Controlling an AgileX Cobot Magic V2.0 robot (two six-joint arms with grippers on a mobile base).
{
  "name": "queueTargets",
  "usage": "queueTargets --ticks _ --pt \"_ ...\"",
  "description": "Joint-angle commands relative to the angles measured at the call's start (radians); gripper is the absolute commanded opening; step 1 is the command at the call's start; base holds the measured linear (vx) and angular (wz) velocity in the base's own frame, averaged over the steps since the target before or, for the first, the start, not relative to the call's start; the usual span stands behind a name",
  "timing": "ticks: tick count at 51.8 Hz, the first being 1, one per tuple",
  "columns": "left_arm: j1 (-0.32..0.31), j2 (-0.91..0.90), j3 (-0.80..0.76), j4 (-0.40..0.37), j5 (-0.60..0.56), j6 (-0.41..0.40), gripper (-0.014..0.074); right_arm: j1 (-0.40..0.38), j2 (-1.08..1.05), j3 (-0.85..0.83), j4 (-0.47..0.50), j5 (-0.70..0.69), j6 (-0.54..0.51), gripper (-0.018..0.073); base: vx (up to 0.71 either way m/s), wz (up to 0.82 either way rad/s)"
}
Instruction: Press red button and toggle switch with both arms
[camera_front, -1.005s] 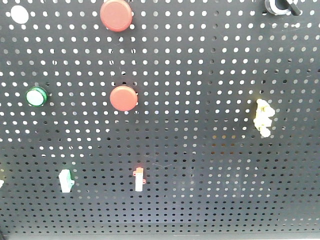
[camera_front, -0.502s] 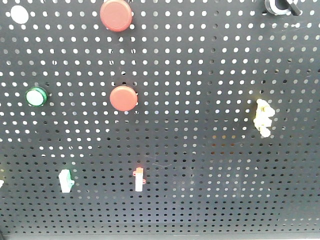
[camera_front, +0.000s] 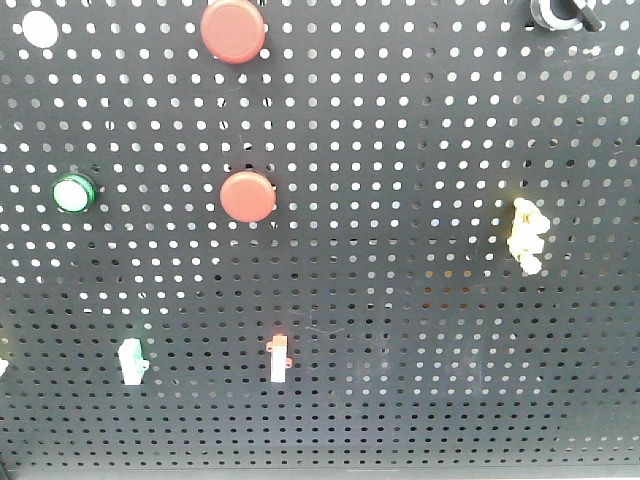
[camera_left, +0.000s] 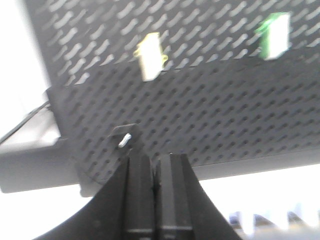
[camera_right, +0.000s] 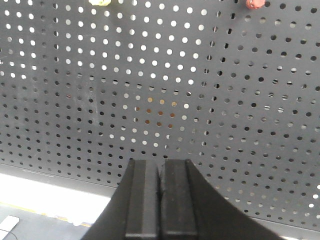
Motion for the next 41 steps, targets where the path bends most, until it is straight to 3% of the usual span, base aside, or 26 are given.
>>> queueTargets --ticks 1,8,41 --pt "0.014 -0.079 0.042 -0.004 -0.016 -0.038 0.0001 -0.006 0.013 -0.025 -0.004 -0.085 -0.001 -0.0003 0.0 0.0" --pt "0.01 -0.071 0.042 0.017 0.056 -0.039 0.0001 -0.006 0.013 -0.025 -0.004 -0.085 -0.001 -0.0003 0.0 0.0" --pt "0.009 -0.07 0.042 0.016 0.058 -0.039 0.0001 -0.006 0.012 -0.025 -0.004 -0.085 -0.001 -0.0003 0.0 0.0"
